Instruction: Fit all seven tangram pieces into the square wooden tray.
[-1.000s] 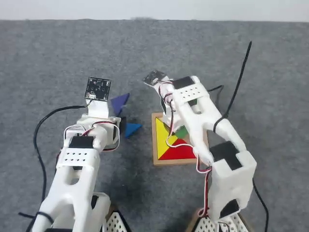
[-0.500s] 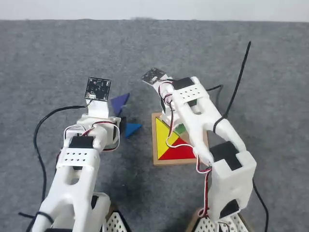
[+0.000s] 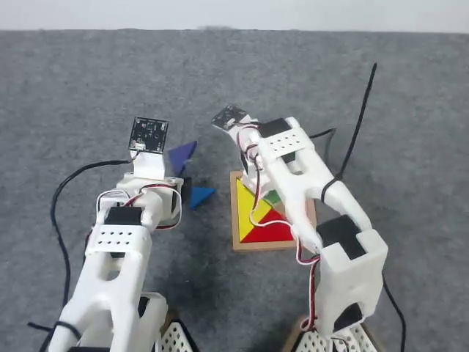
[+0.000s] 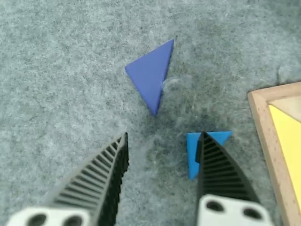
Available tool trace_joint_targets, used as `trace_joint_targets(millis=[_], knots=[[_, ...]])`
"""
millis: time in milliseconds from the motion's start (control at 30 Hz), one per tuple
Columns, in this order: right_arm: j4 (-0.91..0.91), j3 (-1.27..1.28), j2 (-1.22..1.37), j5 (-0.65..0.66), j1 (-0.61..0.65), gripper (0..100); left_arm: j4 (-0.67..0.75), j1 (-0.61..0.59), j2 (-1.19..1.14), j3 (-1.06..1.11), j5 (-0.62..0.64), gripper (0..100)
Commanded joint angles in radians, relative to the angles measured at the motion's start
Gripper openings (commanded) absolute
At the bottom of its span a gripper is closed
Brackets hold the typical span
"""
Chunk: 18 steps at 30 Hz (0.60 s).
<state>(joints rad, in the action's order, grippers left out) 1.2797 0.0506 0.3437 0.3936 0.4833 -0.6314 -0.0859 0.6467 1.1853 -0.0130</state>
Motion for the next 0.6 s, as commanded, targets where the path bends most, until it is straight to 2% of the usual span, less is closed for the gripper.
trace_joint_targets(millis=[0, 267, 467, 567], knots=[[0.018, -0.008, -0.031, 0.009, 0.008, 26.2, 0.026, 0.006, 0.029, -0.008, -0.009, 22], [0.016, -0.035, -0.038, -0.005, -0.002, 23.6, 0.025, 0.006, 0.029, -0.008, -0.009, 22], [-0.019, -0.075, -0.030, -0.106, -0.025, 8.1, 0.026, 0.006, 0.029, -0.008, -0.009, 22], [-0.062, -0.072, -0.024, -0.137, -0.016, 7.5, 0.026, 0.006, 0.029, -0.008, -0.009, 22]])
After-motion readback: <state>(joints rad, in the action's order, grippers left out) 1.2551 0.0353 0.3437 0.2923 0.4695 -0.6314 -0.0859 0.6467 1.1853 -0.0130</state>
